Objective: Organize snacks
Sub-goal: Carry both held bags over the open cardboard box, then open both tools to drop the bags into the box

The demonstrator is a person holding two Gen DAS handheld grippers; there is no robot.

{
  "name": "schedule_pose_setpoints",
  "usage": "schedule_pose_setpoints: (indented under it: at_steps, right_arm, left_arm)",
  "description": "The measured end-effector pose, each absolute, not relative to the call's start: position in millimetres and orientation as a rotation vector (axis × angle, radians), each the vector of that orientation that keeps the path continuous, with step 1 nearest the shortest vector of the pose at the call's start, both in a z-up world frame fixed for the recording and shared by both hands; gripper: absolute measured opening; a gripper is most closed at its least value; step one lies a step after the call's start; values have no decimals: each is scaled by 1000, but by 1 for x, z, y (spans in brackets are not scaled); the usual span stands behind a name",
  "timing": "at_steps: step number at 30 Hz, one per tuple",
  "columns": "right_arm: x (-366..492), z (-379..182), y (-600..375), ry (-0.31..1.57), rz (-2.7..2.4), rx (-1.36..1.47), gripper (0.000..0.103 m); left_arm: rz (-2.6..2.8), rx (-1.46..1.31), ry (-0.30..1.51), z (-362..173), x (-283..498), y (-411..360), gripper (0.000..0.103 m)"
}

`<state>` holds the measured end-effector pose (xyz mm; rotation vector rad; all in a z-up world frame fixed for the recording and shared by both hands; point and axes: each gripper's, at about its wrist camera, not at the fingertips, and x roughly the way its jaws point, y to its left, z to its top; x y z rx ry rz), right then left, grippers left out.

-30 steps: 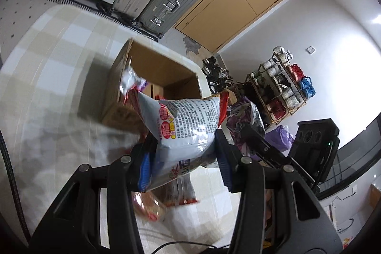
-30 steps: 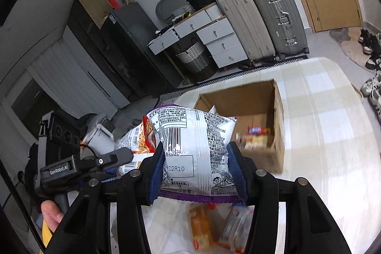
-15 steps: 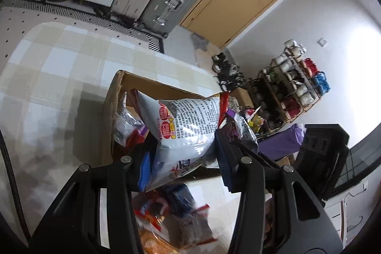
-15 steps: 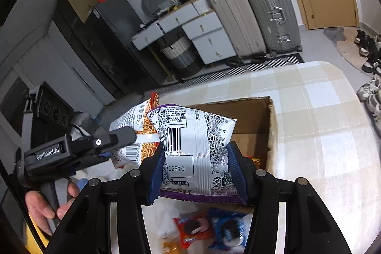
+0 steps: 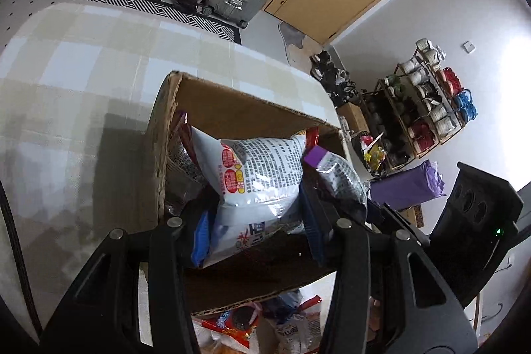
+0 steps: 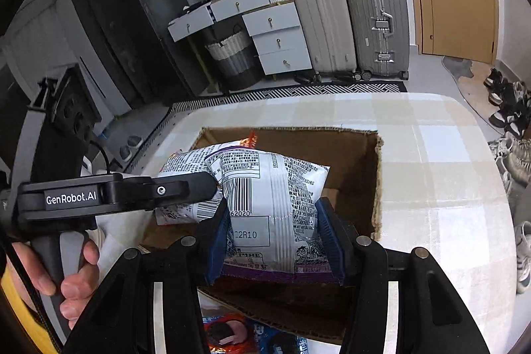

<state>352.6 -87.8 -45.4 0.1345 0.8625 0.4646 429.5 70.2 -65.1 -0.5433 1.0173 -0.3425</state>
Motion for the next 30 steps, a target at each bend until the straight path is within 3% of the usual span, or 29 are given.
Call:
schedule_pose_setpoints:
  at_steps: [13,21,23,27,30]
  right_arm:
    - [354,-56,-87,891,426,105,54]
    - [343,-43,-90,854,428,110,54]
    - [336,-36,-94,835,418,105,54]
    - [321,-22,-100,811,428,125,54]
    - [305,-9,-106,781,446,148,64]
  left_arm:
    - [-378,-474,1027,-69,430,52,46]
    - [-372,-484,1005,-54,409,54,63]
    - [-374,-486,970,-42,398,56,74]
    - [-376,-472,928,-16,372,57,80]
    - [-372,-459,902,5,348,56,80]
